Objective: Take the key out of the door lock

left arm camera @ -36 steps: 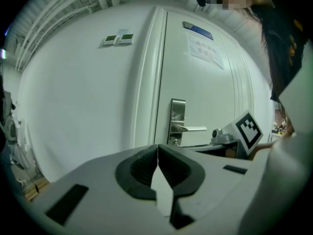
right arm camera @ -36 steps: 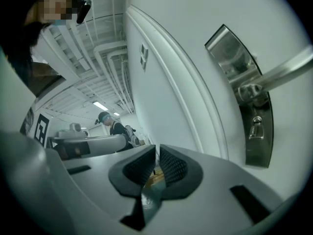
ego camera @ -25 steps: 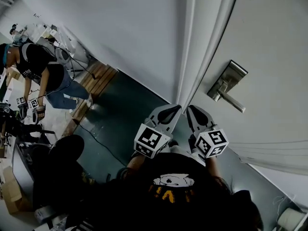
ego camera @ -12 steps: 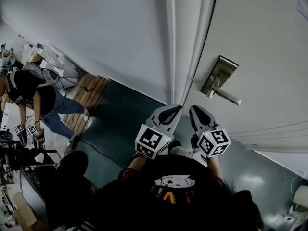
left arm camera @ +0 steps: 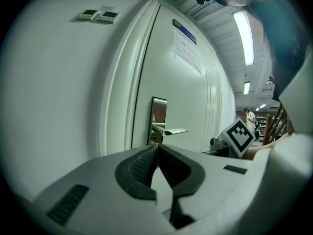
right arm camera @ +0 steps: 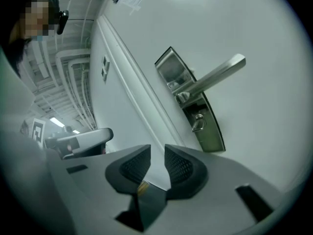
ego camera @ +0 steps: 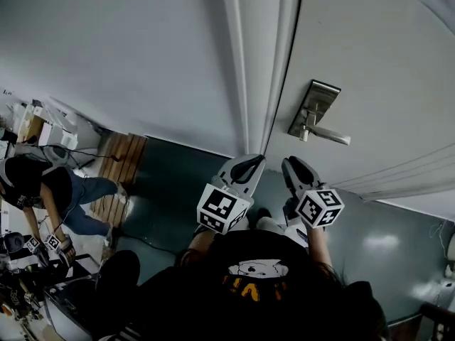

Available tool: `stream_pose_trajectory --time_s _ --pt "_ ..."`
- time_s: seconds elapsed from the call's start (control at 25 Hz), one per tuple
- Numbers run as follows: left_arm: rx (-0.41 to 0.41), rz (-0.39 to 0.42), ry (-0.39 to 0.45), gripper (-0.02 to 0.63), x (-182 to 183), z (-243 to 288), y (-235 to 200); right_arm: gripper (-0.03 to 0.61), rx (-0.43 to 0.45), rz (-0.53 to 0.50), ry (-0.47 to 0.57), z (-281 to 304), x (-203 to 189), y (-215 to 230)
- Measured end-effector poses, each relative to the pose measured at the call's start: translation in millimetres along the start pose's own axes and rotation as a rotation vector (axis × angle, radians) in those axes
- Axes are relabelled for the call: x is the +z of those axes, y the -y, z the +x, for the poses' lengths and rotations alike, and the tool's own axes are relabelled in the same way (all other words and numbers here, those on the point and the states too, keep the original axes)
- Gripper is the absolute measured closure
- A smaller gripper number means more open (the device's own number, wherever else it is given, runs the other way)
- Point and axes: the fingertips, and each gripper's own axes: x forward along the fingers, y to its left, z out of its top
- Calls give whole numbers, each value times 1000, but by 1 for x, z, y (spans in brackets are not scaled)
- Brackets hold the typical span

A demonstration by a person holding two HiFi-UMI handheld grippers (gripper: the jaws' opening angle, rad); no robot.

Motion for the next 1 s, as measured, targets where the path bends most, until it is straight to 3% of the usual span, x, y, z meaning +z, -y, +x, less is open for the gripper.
stream_pose_trajectory --time_s 0.48,0.76,0.88,1.0 --pt "-164 27 -20 604 -3 9 0 449 -164 197 166 -11 19 40" --pt "-230 45 -29 604 -6 15 5 430 -177 344 274 3 35 62" --pt "-249 52 -32 604 -5 19 6 432 -186 393 304 10 41 67" --pt "-266 58 -32 604 -5 24 6 474 -207 442 338 7 39 74"
